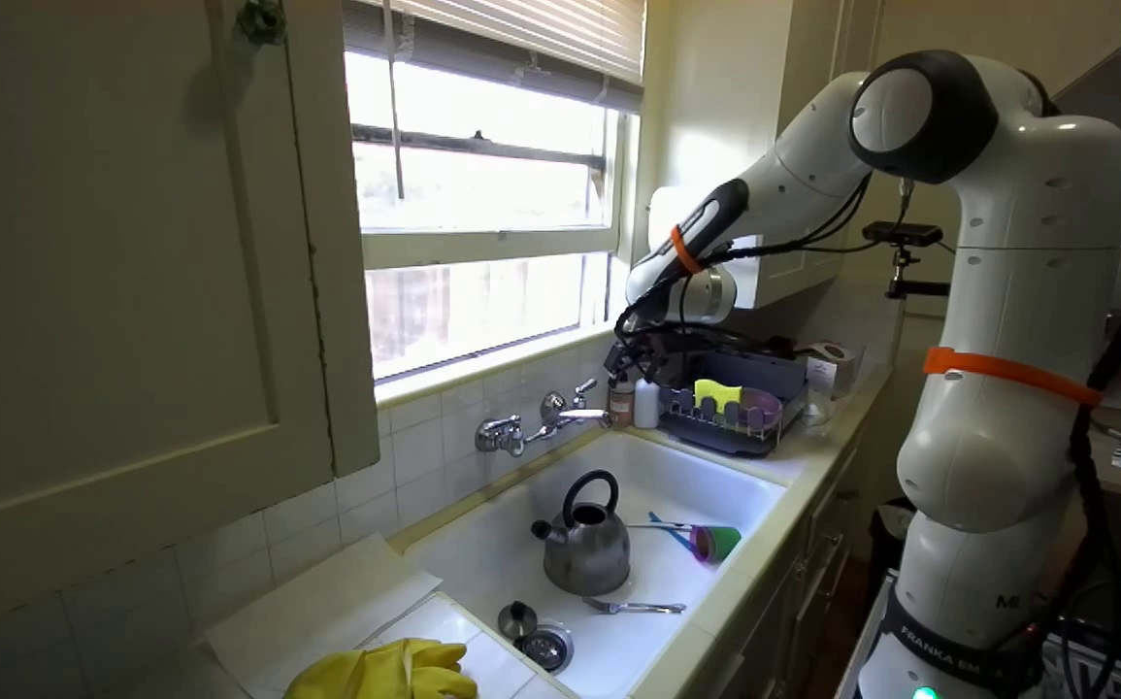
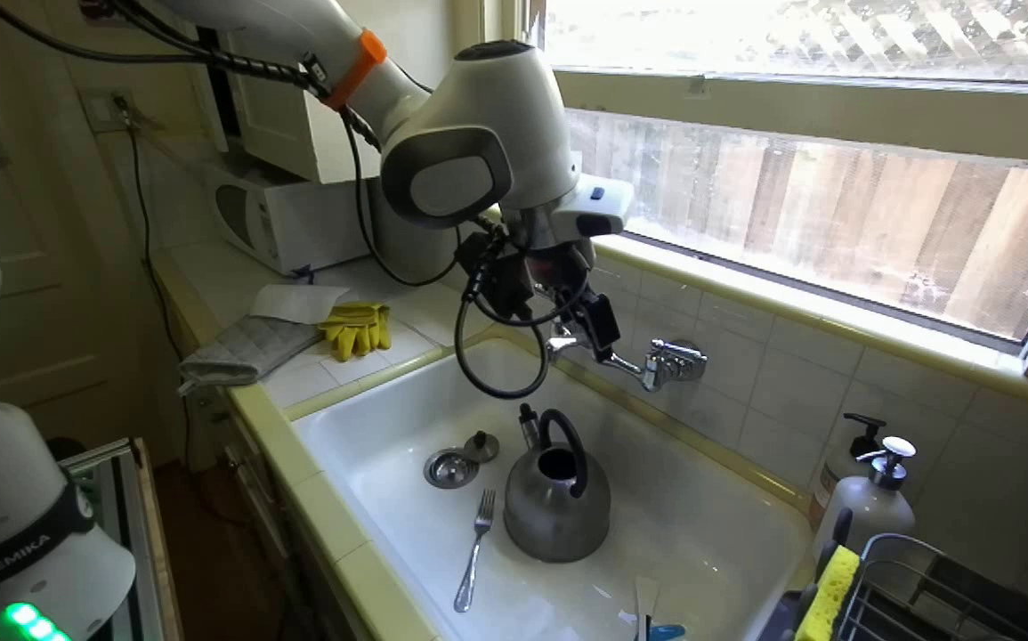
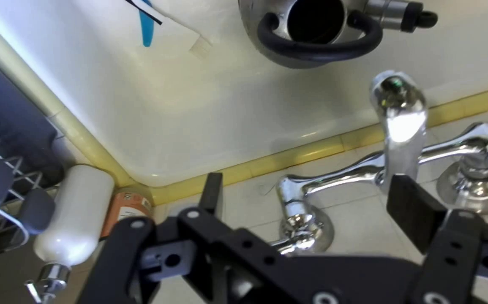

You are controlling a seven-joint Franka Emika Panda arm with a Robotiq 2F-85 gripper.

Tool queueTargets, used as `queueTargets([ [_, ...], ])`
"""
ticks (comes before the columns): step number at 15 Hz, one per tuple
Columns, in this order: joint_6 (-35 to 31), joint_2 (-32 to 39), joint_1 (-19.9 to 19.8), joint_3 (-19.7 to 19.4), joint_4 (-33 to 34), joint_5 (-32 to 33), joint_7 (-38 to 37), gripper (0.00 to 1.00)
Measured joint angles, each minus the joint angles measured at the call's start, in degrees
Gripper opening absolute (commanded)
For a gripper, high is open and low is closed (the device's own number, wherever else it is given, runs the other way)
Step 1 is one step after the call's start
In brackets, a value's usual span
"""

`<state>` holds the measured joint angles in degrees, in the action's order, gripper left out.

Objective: Move the tap nozzle to the right then open the right tap faucet

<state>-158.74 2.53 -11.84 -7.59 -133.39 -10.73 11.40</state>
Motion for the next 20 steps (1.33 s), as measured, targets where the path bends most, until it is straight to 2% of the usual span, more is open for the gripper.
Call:
queueTargets([
  [3,-1.59,0.91,-0.29,-2.68,1.64,2.26,-7.06,1.0],
  [13,-1.58,1.97,-0.14,-3.11,3.04,3.02,-9.24,1.0],
  [20,-1.54,12.64,-0.75,-2.47,15.63,0.43,-11.27,1.0],
])
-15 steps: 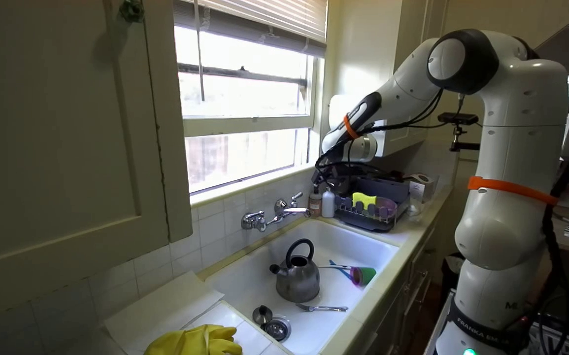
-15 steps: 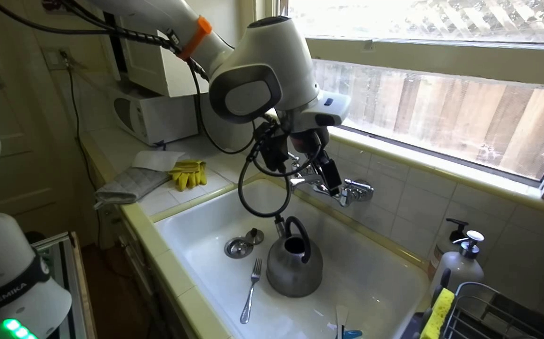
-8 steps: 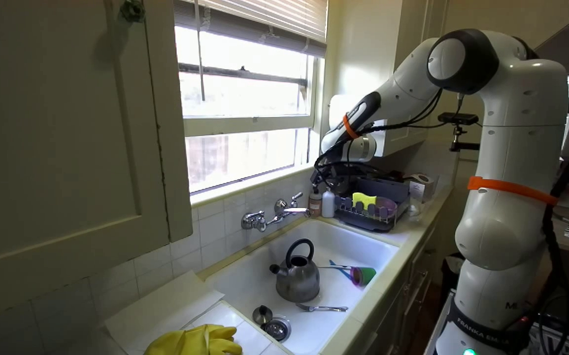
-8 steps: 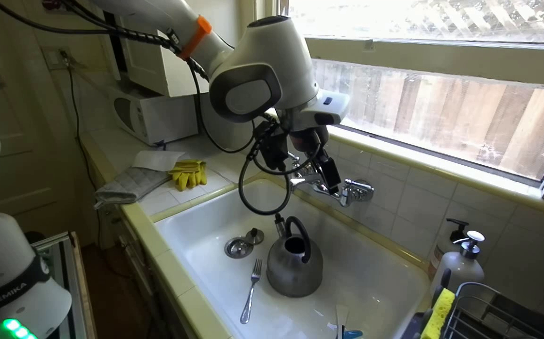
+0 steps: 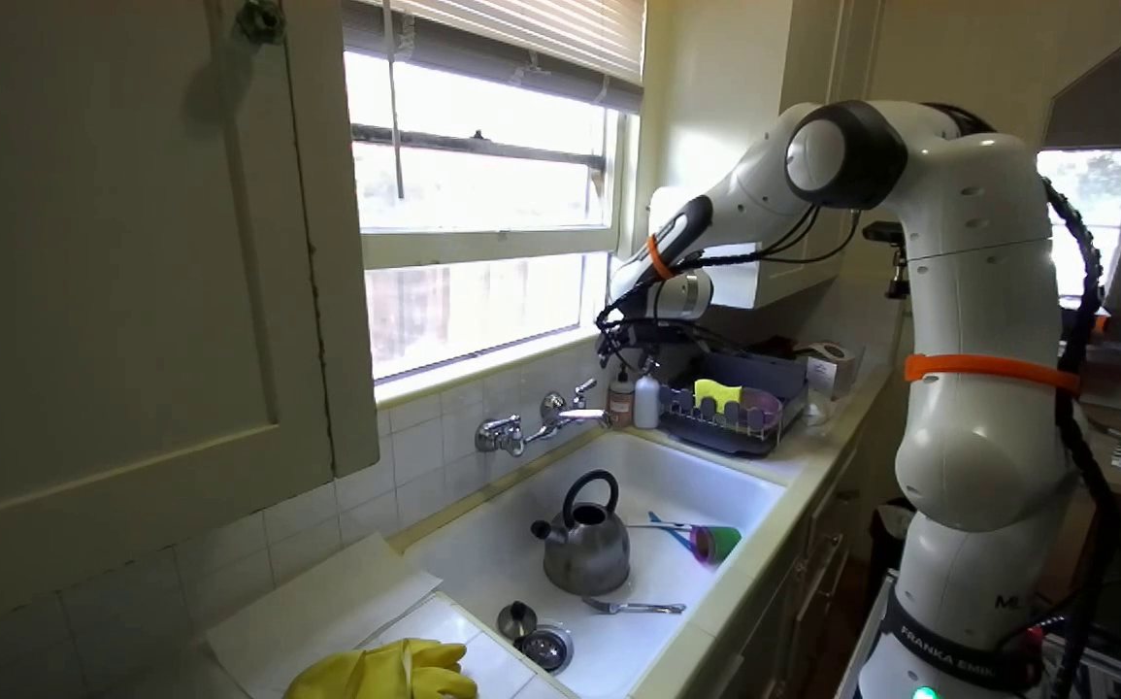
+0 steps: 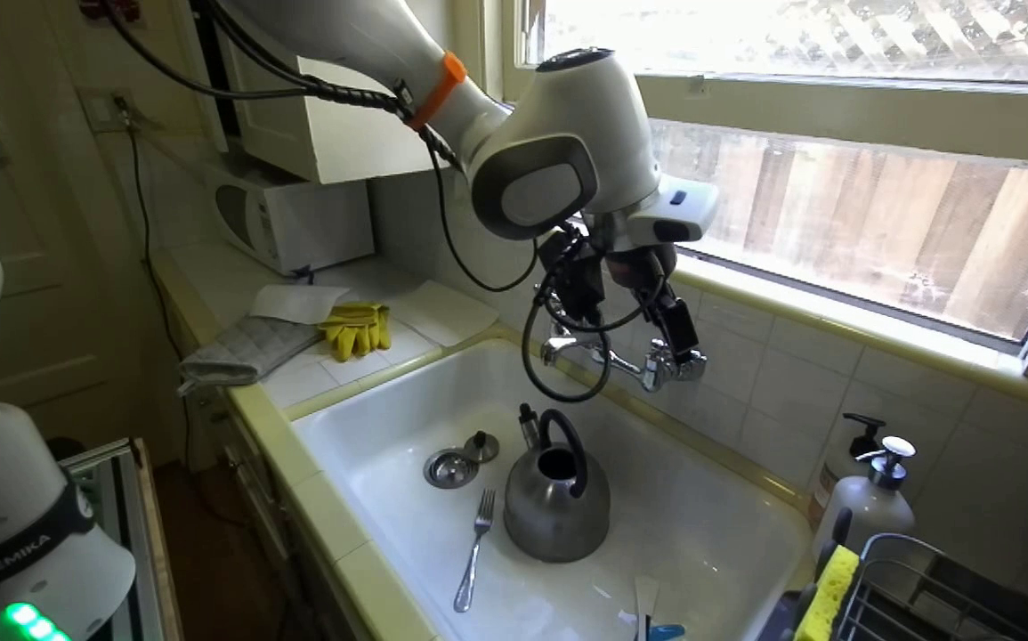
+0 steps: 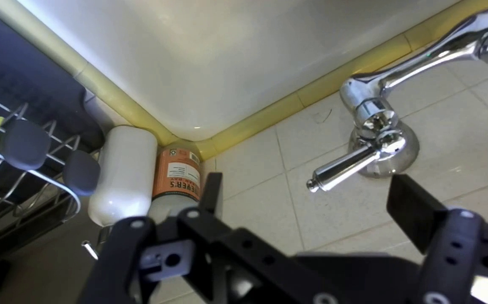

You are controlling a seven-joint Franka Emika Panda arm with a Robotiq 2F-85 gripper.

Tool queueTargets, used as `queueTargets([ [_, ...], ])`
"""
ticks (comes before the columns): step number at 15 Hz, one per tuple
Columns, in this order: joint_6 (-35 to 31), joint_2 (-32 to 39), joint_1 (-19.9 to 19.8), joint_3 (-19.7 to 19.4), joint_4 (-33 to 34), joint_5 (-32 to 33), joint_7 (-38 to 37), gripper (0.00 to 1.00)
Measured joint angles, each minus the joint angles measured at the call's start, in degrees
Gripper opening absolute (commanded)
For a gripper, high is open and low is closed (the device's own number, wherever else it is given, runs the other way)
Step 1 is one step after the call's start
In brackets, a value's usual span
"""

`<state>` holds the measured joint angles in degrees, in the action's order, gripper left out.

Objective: Move the tap nozzle to the right then open the right tap faucet

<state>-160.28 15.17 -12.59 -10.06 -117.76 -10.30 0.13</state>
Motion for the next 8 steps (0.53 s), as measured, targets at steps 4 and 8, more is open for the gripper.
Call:
queueTargets([
  [4,0.0,6.1,-0.82,1.65,6.79,-0.53,0.0,1.0],
  [8,0.01,10.52,-2.53,3.21,11.68,-0.53,1.2,1.0],
])
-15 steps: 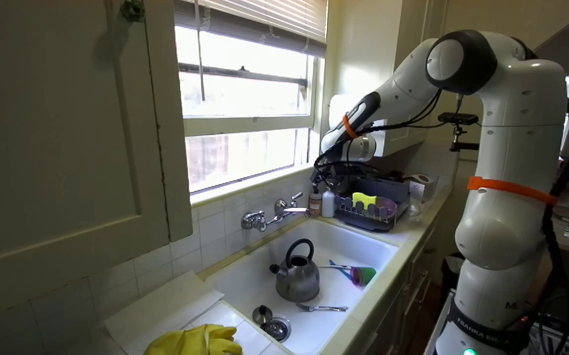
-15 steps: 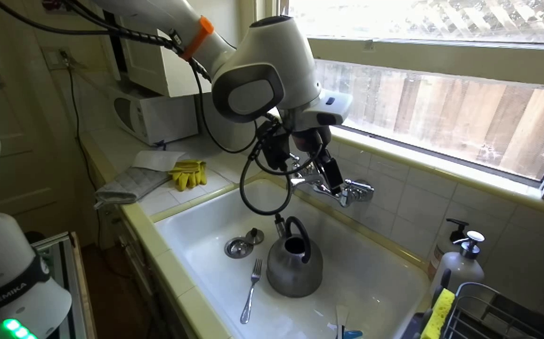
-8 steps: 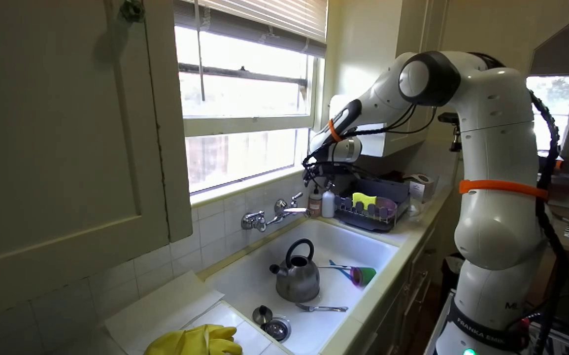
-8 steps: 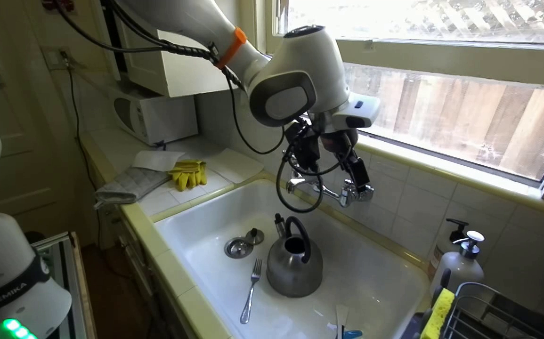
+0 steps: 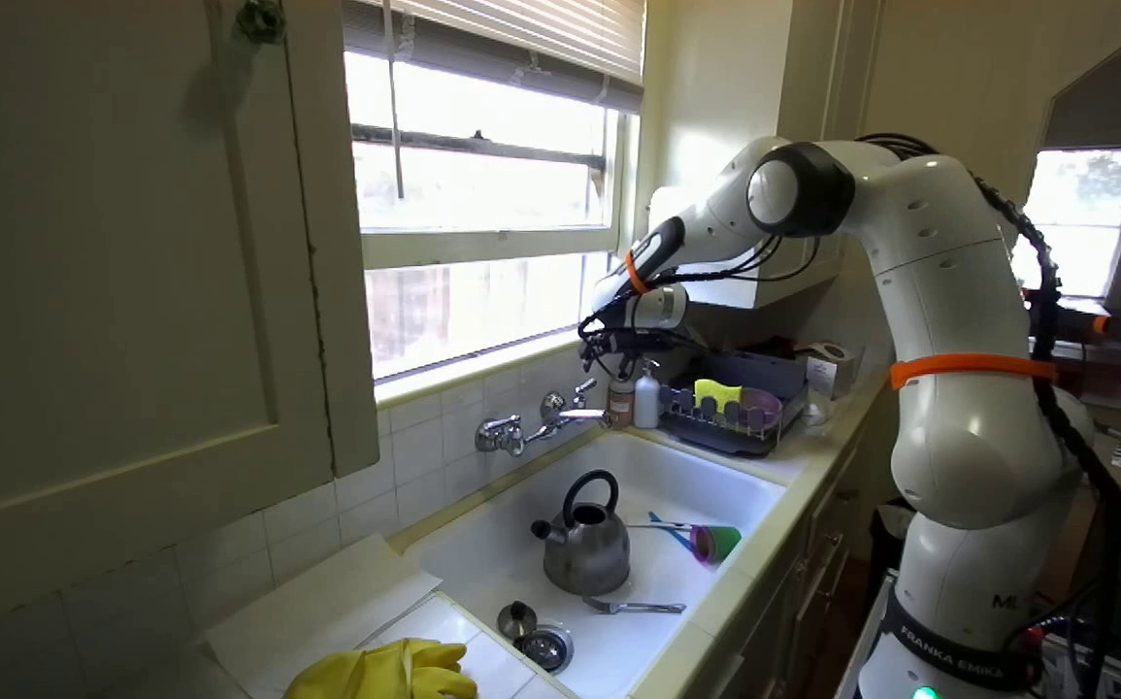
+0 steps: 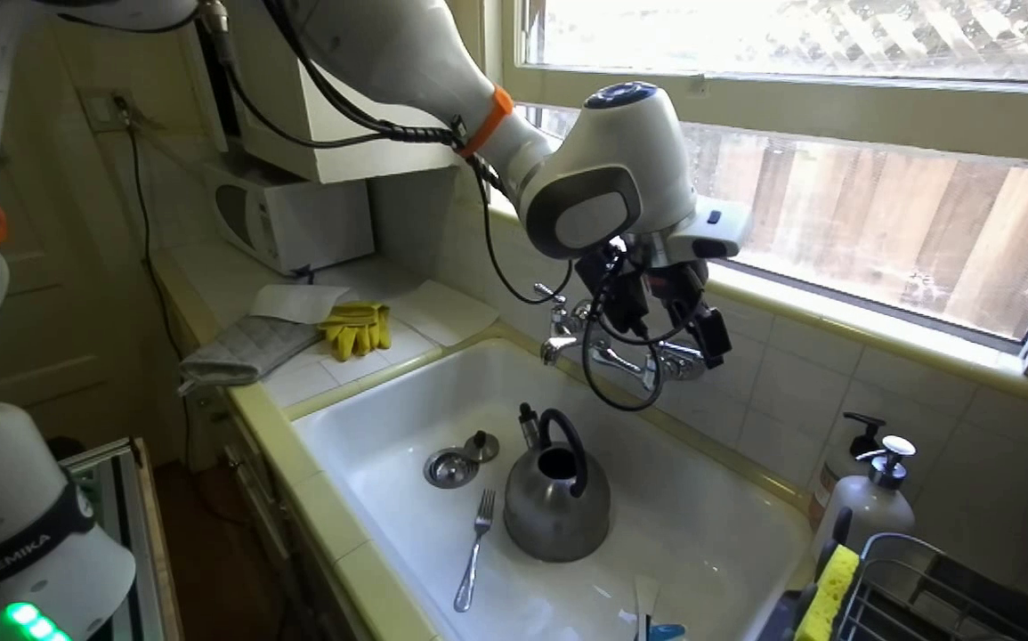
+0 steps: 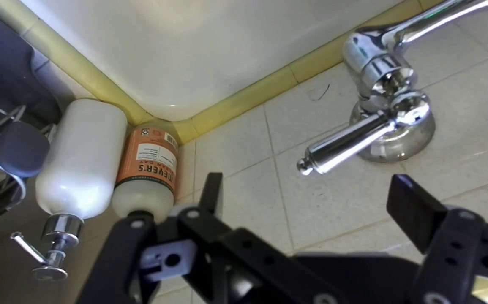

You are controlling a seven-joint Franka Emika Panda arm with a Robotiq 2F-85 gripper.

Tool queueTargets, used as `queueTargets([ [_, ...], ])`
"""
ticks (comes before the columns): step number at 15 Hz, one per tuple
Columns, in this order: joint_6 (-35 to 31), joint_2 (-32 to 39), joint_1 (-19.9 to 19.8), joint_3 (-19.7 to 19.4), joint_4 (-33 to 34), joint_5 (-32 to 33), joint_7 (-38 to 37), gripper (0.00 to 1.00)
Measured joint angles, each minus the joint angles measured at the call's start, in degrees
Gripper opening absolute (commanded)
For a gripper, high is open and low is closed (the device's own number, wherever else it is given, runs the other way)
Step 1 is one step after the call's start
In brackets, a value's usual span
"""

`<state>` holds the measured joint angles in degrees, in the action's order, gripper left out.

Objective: Move the tap nozzle to the right then open the right tap faucet

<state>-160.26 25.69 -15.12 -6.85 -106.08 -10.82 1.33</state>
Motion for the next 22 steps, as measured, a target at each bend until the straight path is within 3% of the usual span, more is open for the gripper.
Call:
queueTargets([
  [7,0.84,4.44,-3.86,4.23,5.57,0.04,8.03,1.0],
  [22,12.32,8.82,-2.36,0.93,14.13,4.79,6.6,1.0],
])
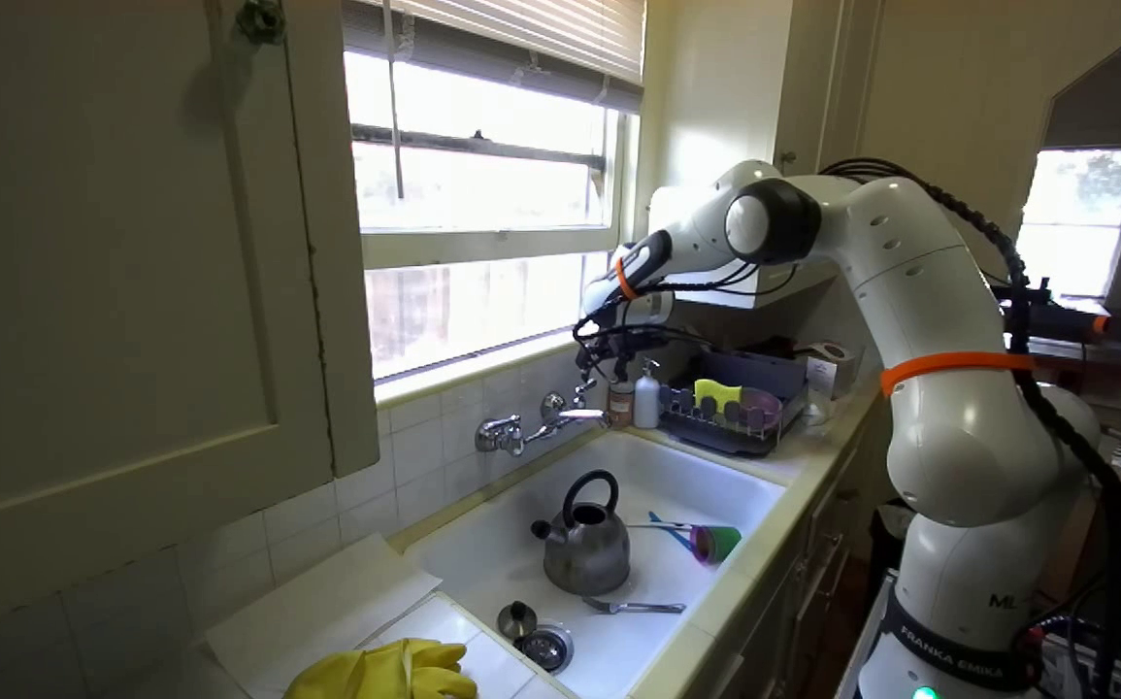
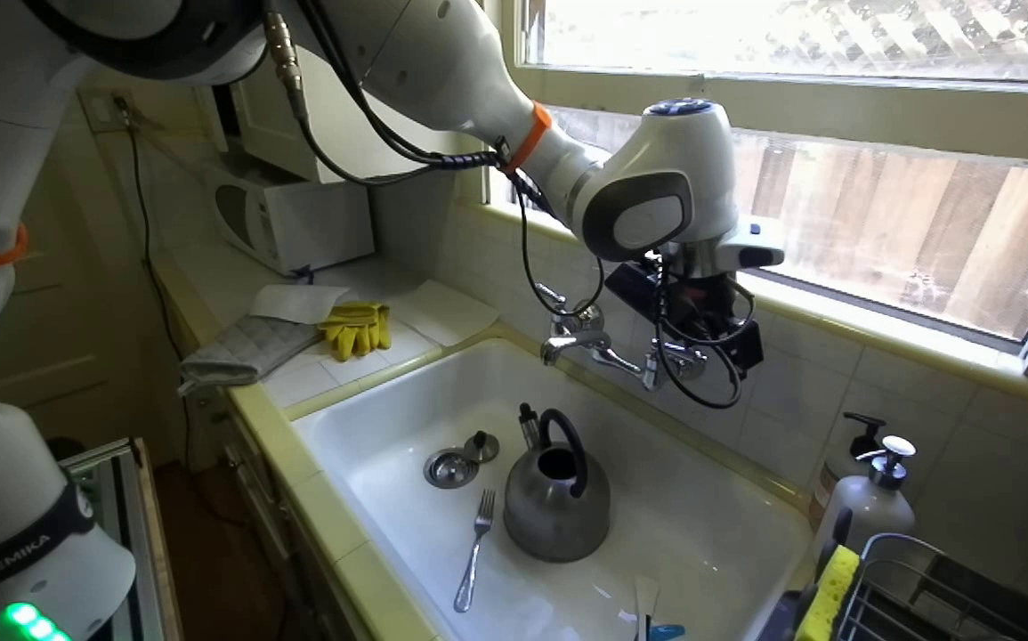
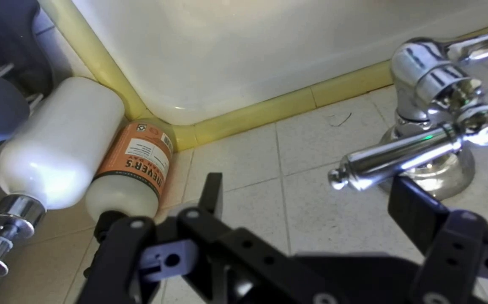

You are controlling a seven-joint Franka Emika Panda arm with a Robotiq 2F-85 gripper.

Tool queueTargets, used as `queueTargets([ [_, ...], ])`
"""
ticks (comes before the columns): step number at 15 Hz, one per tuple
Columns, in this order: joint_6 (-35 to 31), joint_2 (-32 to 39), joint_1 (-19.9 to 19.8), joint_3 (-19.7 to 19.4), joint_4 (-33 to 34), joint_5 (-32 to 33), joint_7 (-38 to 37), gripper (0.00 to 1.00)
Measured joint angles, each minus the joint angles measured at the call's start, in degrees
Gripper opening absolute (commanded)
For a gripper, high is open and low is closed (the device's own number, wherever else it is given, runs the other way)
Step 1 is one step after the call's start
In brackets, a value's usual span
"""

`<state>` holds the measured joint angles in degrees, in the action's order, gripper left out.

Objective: Move the tap nozzle to the right then open the right tap faucet

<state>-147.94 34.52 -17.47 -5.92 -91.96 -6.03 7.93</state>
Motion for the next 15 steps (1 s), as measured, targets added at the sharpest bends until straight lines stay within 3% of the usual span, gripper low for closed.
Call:
queueTargets([
  [15,6.77,3.7,1.45,-1.46,6.18,2.66,-4.36,1.0],
])
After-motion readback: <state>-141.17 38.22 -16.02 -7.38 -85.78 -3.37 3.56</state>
